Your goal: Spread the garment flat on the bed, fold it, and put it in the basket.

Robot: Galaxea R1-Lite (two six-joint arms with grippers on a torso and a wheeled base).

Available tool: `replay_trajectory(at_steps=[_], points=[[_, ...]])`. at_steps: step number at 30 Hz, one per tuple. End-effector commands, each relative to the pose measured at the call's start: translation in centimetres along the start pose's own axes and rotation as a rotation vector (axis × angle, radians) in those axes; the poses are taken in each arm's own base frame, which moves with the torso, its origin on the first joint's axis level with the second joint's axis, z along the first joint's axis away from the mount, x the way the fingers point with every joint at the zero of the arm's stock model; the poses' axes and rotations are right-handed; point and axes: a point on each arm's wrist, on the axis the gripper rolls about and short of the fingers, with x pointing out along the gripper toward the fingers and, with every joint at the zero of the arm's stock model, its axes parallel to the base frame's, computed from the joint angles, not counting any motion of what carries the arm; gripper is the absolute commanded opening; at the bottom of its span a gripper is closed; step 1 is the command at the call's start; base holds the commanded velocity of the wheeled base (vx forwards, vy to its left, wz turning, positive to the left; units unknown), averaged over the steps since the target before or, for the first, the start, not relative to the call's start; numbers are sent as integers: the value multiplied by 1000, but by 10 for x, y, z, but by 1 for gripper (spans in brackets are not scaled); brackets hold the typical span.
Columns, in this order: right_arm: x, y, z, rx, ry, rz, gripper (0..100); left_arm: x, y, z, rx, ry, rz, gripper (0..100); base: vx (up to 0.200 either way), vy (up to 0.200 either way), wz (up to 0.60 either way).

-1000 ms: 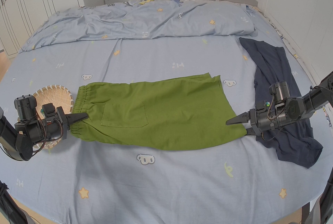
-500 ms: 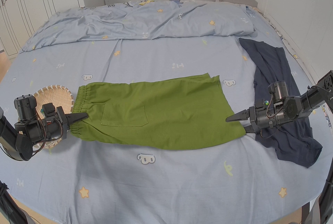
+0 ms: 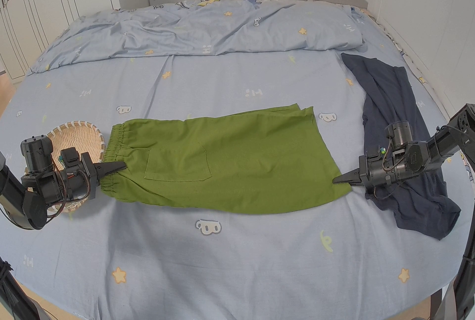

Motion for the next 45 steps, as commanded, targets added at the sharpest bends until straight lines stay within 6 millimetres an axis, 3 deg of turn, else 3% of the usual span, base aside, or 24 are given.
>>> replay_trajectory(at_steps=[1,5,6,8,9,11,12,16,19,24,32,44,45], points=[[-2,3,-4,3,7,1,0,2,2,-1,-12,15,2,0,0,0,0],[-25,30,-11,-50,-22,4,0,2,0,1,-32,31,9,0,0,0,0],[-39,45,-19,-71,-37,9,0,2,-3,2,-52,46,21,0,0,0,0],[-44,50,-23,-76,-40,10,0,0,-7,3,-55,49,24,0,0,0,0],[-59,65,-35,-90,-55,13,0,-6,-15,3,-65,67,39,0,0,0,0],[-74,77,-48,-81,-52,8,0,-9,-15,-2,-49,103,67,0,0,0,0],[-75,78,-49,-80,-51,7,0,-9,-15,-2,-45,104,68,0,0,0,0],[-93,88,-87,-72,-11,-13,0,-20,-11,-16,-16,186,135,0,0,0,0],[-95,83,-112,-82,31,-25,0,-31,-7,-24,-23,219,174,0,0,0,0],[-94,63,-181,-59,156,-58,0,-59,14,-50,42,272,241,0,0,0,0],[-89,43,-228,-75,150,-54,0,-73,25,-89,90,374,261,0,0,0,0],[-80,30,-235,-62,167,-55,0,-84,32,-94,85,361,288,0,0,0,0],[-80,29,-235,-61,166,-56,100,-84,33,-94,83,362,289,0,0,0,0]])
